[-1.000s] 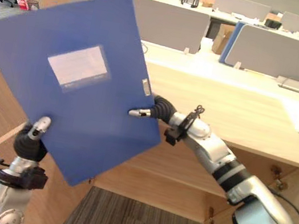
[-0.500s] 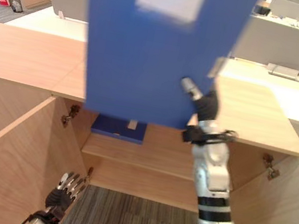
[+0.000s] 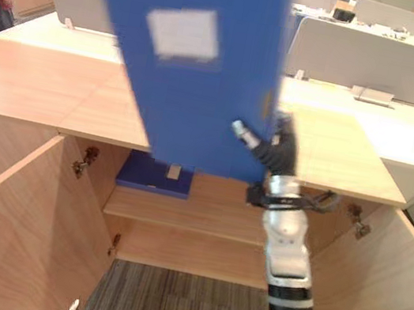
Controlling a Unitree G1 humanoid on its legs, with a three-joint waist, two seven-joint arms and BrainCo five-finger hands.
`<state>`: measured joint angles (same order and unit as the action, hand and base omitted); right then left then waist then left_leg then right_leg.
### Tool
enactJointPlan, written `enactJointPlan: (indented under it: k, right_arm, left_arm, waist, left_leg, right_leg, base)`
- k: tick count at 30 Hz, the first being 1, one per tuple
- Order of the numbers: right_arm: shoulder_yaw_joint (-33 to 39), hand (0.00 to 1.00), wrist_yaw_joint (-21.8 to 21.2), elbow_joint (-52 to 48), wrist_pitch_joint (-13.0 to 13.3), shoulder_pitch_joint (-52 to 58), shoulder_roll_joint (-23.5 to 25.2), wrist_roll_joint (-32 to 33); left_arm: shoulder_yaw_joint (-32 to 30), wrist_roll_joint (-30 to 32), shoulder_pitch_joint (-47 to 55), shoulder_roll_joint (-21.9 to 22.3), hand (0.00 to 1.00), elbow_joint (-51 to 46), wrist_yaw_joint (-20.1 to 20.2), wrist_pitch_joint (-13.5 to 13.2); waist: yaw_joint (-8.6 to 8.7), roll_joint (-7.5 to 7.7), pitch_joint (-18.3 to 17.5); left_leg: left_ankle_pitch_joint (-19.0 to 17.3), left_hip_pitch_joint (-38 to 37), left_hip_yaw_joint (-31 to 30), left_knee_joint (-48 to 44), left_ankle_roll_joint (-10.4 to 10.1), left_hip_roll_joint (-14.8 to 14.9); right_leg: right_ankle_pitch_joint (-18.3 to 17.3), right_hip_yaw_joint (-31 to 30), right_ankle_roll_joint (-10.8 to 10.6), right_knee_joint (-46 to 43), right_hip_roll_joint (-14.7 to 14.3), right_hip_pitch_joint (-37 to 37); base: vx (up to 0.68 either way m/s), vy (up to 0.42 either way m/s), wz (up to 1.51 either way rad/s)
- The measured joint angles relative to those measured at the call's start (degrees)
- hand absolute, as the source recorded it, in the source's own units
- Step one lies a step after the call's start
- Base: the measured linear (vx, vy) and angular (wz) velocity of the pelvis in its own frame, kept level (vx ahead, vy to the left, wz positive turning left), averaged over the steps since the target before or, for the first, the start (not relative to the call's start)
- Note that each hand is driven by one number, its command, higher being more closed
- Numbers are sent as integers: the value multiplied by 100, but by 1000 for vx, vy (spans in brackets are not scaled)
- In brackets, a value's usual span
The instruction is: Walk over to the cabinet, pick up the folder, carry it to the office cabinet, place the folder inside the office cabinet, then close the office cabinet door
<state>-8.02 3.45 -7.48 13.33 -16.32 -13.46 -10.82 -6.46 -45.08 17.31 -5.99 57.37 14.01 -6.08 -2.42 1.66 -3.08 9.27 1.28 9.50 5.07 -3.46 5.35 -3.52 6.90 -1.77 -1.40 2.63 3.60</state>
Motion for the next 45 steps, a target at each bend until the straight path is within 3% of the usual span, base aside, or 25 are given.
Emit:
enactJointPlan:
  k: [6, 10, 19, 22, 24, 27, 30, 33, 35, 36, 38, 40, 43, 45]
  right_arm:
    - [-2542, 100, -1012, 1515, 289, 81, -750, -1639]
    - [-3239, 100, -1356, 2418, 409, -60, -1142, -2109]
    - [-3366, 100, -1414, 3754, 395, -687, -1510, -2570]
    - [-3088, 100, -1386, 4325, 213, -698, -1417, -2645]
    - [-2524, 100, -1360, 4760, 36, -696, -1178, -2584]
    - [-1436, 100, -1188, 5371, -371, -659, -729, -1818]
    - [-259, 100, -796, 5865, -737, -681, -271, -403]
    - [335, 100, -447, 5955, -835, -791, 71, 910]
    - [590, 100, -388, 6031, -870, -884, 225, 1362]
    - [677, 100, -355, 6108, -906, -881, 308, 1759]
    - [683, 100, -286, 6126, -954, -870, 440, 2256]
    - [740, 100, -284, 6126, -959, -823, 609, 2768]
    - [1095, 100, -274, 6126, -970, -742, 760, 3277]
    - [1146, 100, -275, 6127, -970, -712, 771, 3443]
  left_arm:
    - [-52, 661, -21, -132, 0, 282, 151, 1]
    - [-25, 824, -6, -172, 0, 322, 156, 6]
    - [201, 1051, -35, -224, 0, 341, 142, 12]
    - [231, 1193, -45, -209, 0, 341, 129, 12]
    - [234, 1267, -45, -171, 0, 343, 115, 12]
    - [239, 1426, -44, -144, 0, 343, 91, 6]
    - [203, 1473, -88, -131, 0, 343, 60, 4]
    - [174, 1553, -196, -136, 0, 347, -10, 11]
    - [129, 1552, -294, -112, 0, 346, -60, 13]
    - [55, 1544, -348, -55, 0, 352, -115, 13]
    - [-57, 1526, -402, -13, 0, 351, -135, 15]
    - [-317, 1525, -463, 11, 0, 400, -185, 20]
    - [-562, 1526, -485, 231, 0, 382, -262, 21]
    - [-563, 1527, -505, 241, 0, 383, -294, 37]
  waist:
    - [-98, 4, 46]
    - [-150, -31, 167]
    - [-177, -146, 377]
    - [-216, -207, 462]
    - [-357, -254, 616]
    - [-302, -331, 785]
    - [-333, -348, 827]
    - [-334, -355, 904]
    - [-335, -412, 1020]
    - [-336, -440, 1037]
    - [-330, -413, 1054]
    - [-323, -267, 1040]
    - [-327, -447, 859]
    - [-304, -460, 831]
  left_leg:
    - [-74, -38, -5, 1, -30, -61]
    - [-103, -34, -6, 0, 4, -136]
    - [-154, -26, 9, -4, 84, -221]
    - [-209, -46, -3, -16, 109, -278]
    - [-426, -166, -202, -76, 189, -431]
    - [-577, -350, -237, -237, 257, -607]
    - [-644, -404, -230, -342, 382, -677]
    - [-636, -329, -210, -334, 451, -712]
    - [-667, -346, -233, -324, 530, -628]
    - [-670, -357, -270, -333, 502, -530]
    - [-674, -393, -294, -341, 370, -449]
    - [-726, -452, -365, -329, 189, -505]
    - [-680, -423, -426, -165, 22, -208]
    - [-647, -425, -529, -70, -44, -86]
  right_leg:
    - [-28, -22, -45, -18, 69, 20]
    - [-63, -32, -98, -81, 139, -16]
    - [-81, -101, -132, -64, 190, -56]
    - [-137, -127, -189, -182, 246, -88]
    - [-363, -343, -259, -689, 352, -298]
    - [-604, -405, -421, -1499, 565, -464]
    - [-596, 9, -433, -1855, 783, -550]
    - [-541, 241, -517, -1859, 865, -647]
    - [-542, 234, -555, -2249, 863, -868]
    - [-711, 263, -428, -2252, 797, -963]
    - [-649, 266, -360, -1948, 758, -1094]
    - [-151, 333, -276, -1573, 874, -1051]
    - [-296, 624, -178, -1359, 590, -1038]
    - [-308, 781, -149, -1189, 435, -934]
  base:
    - [-7, 26, -1]
    - [13, 48, 0]
    - [20, 14, -3]
    - [18, 19, -7]
    - [19, 62, -48]
    - [3, 77, -18]
    - [-1, 96, 1]
    - [-21, 71, -4]
    - [-28, 28, 2]
    - [-34, -14, 9]
    - [-48, -81, 13]
    - [-1, -162, 25]
    - [105, -192, 22]
    - [100, -136, 28]
